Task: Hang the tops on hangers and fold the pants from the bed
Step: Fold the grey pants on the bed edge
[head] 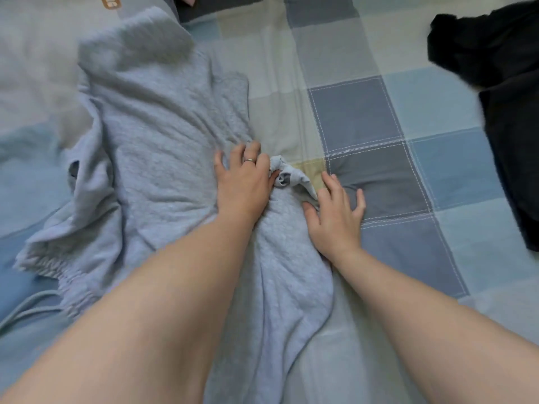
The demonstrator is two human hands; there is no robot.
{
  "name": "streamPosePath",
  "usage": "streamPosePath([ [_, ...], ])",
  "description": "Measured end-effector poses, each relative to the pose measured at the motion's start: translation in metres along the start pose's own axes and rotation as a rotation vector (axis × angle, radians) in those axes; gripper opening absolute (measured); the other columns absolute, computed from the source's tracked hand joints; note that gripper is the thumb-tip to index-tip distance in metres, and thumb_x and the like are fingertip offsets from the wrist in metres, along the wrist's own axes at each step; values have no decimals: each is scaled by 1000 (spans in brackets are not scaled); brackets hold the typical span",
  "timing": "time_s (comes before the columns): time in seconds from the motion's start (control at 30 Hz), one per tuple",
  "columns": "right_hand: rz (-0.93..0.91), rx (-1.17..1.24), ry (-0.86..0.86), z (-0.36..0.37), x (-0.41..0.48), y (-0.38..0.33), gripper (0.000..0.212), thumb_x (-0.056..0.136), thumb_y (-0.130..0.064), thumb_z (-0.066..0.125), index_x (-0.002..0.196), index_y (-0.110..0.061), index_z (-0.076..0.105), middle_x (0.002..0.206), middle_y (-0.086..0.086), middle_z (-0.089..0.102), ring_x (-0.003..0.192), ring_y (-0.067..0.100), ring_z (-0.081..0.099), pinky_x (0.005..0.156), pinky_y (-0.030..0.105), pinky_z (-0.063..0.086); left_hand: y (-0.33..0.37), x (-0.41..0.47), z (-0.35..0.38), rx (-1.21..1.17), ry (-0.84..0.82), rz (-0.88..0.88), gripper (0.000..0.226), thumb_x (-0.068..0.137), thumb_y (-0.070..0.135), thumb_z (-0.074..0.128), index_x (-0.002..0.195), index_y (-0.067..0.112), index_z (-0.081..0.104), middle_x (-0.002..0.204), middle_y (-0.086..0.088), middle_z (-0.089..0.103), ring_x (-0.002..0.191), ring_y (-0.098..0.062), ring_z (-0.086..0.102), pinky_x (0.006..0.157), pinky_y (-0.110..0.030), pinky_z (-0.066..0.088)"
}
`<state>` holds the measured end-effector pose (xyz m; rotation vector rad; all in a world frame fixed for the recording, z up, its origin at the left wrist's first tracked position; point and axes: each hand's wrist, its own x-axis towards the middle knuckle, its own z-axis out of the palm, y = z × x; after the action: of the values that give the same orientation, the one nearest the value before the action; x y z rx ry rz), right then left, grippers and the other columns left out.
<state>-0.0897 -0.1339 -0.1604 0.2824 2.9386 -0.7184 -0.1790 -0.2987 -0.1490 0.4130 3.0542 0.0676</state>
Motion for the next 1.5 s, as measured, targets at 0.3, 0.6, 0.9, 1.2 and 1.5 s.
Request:
streamPosePath([
  [0.3,233,418,-409,-76,-128,14,21,100,-18,54,116,-9,64,119,15,67,115,32,59,99,44,44,77,-177,-33,-256,-153,-217,34,96,39,53,119,14,56,136,-6,56,137,-27,37,108,-41,27],
  [0.6,564,730,-274,-159,-384,85,9,98,-17,60,95,-9,62,93,16,67,85,18,57,76,35,45,213,-369,-90,-427,-492,-173,35,95,47,56,111,16,55,123,-5,60,122,-29,45,99,-40,31],
  [0.9,651,881,-220,-291,-591,186,16,101,-16,57,109,-3,64,109,25,67,97,31,65,93,53,49,391,-517,-157,-765,-724,-51,29,92,36,68,103,10,60,102,-7,69,99,-27,62,83,-39,45],
  [1.2,457,938,-157,-480,-691,193,19,101,-16,58,99,3,61,81,6,53,76,16,46,70,33,36,476,-584,-339,-951,-428,-71,18,90,14,66,82,13,50,77,1,55,75,-17,50,66,-33,38],
  [1.5,291,814,12,-615,-727,156,31,100,-24,61,76,-6,51,52,-15,37,48,1,31,46,14,26,481,-622,-462,-1048,-296,-15,32,92,30,71,86,5,53,77,-7,56,73,-18,49,69,-39,41],
])
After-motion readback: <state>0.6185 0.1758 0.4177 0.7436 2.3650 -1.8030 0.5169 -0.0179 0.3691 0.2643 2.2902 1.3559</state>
